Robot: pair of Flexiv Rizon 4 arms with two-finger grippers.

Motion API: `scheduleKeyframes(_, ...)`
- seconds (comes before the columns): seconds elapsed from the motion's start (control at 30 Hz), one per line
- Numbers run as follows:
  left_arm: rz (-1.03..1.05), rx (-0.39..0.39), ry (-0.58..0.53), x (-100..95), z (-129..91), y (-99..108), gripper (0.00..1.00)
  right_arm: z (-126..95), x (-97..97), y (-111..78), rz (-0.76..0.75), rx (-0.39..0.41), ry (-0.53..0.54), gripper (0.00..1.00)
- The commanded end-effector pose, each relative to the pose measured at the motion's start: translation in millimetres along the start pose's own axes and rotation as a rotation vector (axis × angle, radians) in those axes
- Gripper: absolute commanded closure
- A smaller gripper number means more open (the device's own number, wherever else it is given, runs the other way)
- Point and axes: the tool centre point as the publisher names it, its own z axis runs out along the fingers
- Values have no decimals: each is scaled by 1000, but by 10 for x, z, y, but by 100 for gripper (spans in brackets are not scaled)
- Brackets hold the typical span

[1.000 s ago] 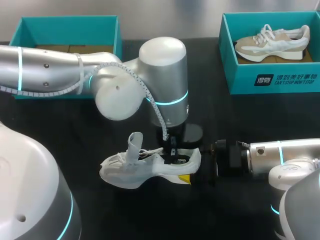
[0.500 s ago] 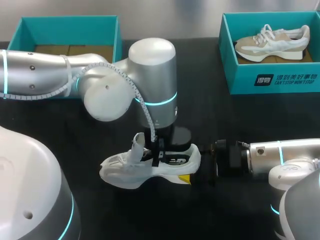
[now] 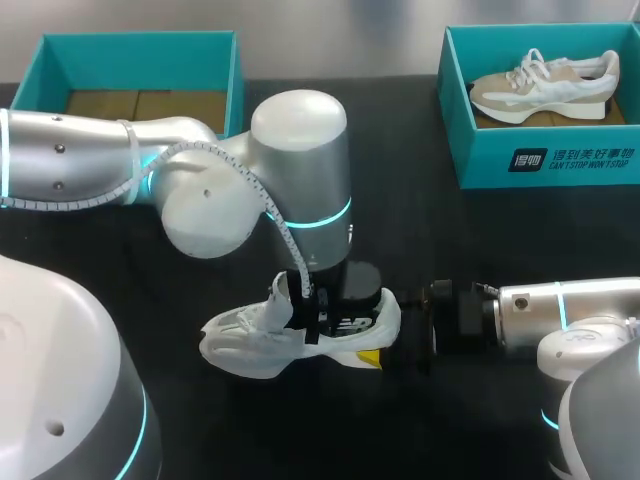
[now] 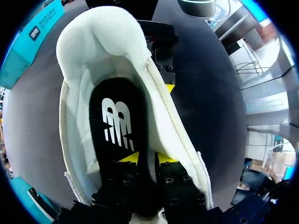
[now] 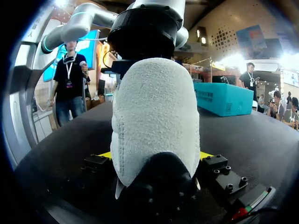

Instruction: Take the shoe out of the shoebox, open the shoe tongue, remove and reinsert the insole, then place the shoe into the shoebox

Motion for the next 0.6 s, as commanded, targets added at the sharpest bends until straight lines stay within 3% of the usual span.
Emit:
scheduleKeyframes(0.03,-10,5,-39,55,118,96,70,-6,-7,-4,2,5,1,100)
scheduleKeyframes(0.37,-6,37,-148,-37,294,99,62,-6,-7,-4,2,5,1,100)
scheduleKeyframes(0.6,-35,19,-263,-217,358,117,65,-6,-7,-4,2,5,1,100)
